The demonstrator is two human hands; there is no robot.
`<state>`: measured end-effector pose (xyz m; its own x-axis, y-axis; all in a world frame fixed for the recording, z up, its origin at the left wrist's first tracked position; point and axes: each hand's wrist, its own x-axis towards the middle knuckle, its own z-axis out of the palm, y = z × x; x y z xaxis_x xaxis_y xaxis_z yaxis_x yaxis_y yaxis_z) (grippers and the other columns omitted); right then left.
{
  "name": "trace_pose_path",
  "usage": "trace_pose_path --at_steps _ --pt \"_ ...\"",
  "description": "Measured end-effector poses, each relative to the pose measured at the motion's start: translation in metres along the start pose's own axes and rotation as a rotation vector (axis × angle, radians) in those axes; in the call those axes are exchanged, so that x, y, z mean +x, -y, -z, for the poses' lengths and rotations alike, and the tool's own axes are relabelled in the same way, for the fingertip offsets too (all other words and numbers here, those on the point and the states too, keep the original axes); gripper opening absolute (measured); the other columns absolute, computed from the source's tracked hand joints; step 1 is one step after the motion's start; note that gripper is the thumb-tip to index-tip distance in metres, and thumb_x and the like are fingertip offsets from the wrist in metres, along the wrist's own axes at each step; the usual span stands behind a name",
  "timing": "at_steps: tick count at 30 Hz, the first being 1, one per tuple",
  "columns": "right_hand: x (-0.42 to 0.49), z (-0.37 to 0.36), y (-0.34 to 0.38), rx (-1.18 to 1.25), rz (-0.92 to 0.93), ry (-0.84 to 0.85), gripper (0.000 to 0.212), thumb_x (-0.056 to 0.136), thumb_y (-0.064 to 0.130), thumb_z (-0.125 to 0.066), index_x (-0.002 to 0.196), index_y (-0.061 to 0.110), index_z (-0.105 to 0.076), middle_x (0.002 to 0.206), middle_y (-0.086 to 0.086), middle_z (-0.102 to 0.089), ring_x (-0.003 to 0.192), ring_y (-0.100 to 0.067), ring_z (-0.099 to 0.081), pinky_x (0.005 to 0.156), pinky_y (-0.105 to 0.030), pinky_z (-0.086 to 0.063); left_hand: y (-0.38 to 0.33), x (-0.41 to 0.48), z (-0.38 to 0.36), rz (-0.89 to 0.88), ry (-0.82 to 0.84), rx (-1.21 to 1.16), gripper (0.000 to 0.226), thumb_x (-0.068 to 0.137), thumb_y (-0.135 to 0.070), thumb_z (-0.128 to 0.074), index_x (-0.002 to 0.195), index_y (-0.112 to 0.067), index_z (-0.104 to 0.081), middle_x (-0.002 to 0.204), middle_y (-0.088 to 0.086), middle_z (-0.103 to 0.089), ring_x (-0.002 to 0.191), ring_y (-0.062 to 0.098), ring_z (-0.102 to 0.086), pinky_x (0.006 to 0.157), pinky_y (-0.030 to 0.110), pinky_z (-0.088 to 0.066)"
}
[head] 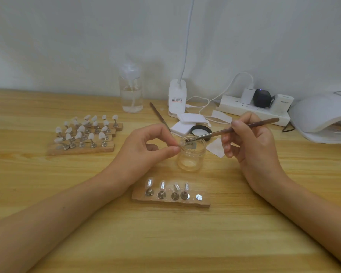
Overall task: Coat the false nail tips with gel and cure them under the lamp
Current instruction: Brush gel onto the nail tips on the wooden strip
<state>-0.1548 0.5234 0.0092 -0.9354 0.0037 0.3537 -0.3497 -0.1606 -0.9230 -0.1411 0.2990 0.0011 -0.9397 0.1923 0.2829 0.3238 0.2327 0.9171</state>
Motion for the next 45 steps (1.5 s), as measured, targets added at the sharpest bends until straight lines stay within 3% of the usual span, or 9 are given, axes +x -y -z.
trace_pose_path --at_steps 4,8,19,23,27,32,36,41,45 --pt "-0.0011 -0.0016 -0.0004 -0.024 0.020 0.068 0.019 0.099 0.014 -0.052 0.080 0.013 -0.050 0.065 -0.001 -0.063 0.056 -0.014 -0.059 0.047 -0.022 -0.046 0.0014 0.0005 0.0004 -0.007 0.005 -0.011 0.012 0.082 -0.016 -0.077 0.076 -0.022 -0.068 0.094 -0.001 -0.071 0.056 -0.002 -0.048 0.063 0.010 -0.043" --pt "0.0004 0.0002 -0.0010 -0.016 -0.014 0.003 0.021 0.101 0.011 -0.050 0.080 0.012 -0.049 0.063 -0.001 -0.062 0.054 -0.013 -0.056 0.046 -0.021 -0.045 0.0015 0.0002 0.0000 -0.017 0.004 -0.001 0.013 0.082 -0.015 -0.077 0.076 -0.021 -0.067 0.095 0.000 -0.071 0.054 -0.003 -0.046 0.061 0.009 -0.041" --pt "0.0002 -0.0001 0.0003 0.037 -0.009 0.032 0.021 0.099 0.016 -0.054 0.079 0.014 -0.049 0.064 -0.002 -0.063 0.055 -0.013 -0.057 0.047 -0.021 -0.045 0.0006 -0.0010 0.0000 -0.007 0.009 -0.020 0.012 0.081 -0.017 -0.078 0.078 -0.020 -0.067 0.094 -0.004 -0.071 0.056 0.017 -0.040 0.058 0.013 -0.040" --pt "0.0006 -0.0016 -0.0013 0.011 -0.032 0.089 0.021 0.094 0.023 -0.061 0.078 0.014 -0.051 0.064 -0.002 -0.062 0.056 -0.013 -0.058 0.047 -0.022 -0.046 0.0005 -0.0009 0.0002 -0.008 0.007 -0.022 0.011 0.081 -0.017 -0.078 0.078 -0.020 -0.067 0.094 -0.003 -0.071 0.053 0.012 -0.040 0.057 0.011 -0.040" --pt "0.0018 0.0003 -0.0022 0.023 -0.050 0.020 0.022 0.099 0.013 -0.051 0.078 0.013 -0.049 0.062 -0.001 -0.061 0.054 -0.012 -0.056 0.046 -0.021 -0.045 0.0008 -0.0007 -0.0002 -0.017 0.000 -0.014 0.012 0.081 -0.016 -0.078 0.077 -0.020 -0.067 0.092 -0.003 -0.070 0.052 0.004 -0.043 0.058 0.010 -0.040" --pt "-0.0013 -0.0026 -0.0011 -0.008 -0.005 0.086 0.020 0.098 0.019 -0.056 0.080 0.013 -0.050 0.065 -0.001 -0.063 0.057 -0.013 -0.059 0.047 -0.022 -0.045 0.0010 -0.0013 0.0000 -0.024 0.002 -0.009 0.013 0.082 -0.013 -0.077 0.076 -0.019 -0.067 0.093 -0.001 -0.072 0.049 -0.002 -0.044 0.056 0.008 -0.039" --pt "-0.0002 -0.0010 -0.0009 -0.022 -0.033 0.014 0.022 0.100 0.011 -0.051 0.078 0.012 -0.049 0.062 -0.001 -0.062 0.054 -0.013 -0.056 0.046 -0.021 -0.045 0.0013 -0.0014 0.0002 -0.028 -0.001 0.005 0.014 0.082 -0.015 -0.077 0.076 -0.021 -0.067 0.093 -0.002 -0.071 0.048 -0.003 -0.043 0.056 0.007 -0.038" --pt "-0.0009 -0.0028 -0.0003 -0.003 0.002 0.080 0.019 0.095 0.018 -0.056 0.077 0.016 -0.052 0.066 -0.003 -0.063 0.056 -0.014 -0.059 0.047 -0.023 -0.046 0.0016 -0.0014 0.0008 -0.018 0.009 -0.005 0.014 0.081 -0.019 -0.078 0.075 -0.024 -0.067 0.094 -0.006 -0.071 0.047 0.005 -0.037 0.055 0.008 -0.038" --pt "0.0006 -0.0002 -0.0012 0.004 -0.015 0.006 0.024 0.101 0.010 -0.050 0.077 0.015 -0.050 0.064 -0.001 -0.063 0.054 -0.013 -0.056 0.046 -0.021 -0.045 0.0021 -0.0009 0.0008 -0.020 0.008 -0.005 0.013 0.082 -0.018 -0.078 0.075 -0.023 -0.067 0.093 -0.004 -0.071 0.049 0.000 -0.042 0.057 0.007 -0.039"
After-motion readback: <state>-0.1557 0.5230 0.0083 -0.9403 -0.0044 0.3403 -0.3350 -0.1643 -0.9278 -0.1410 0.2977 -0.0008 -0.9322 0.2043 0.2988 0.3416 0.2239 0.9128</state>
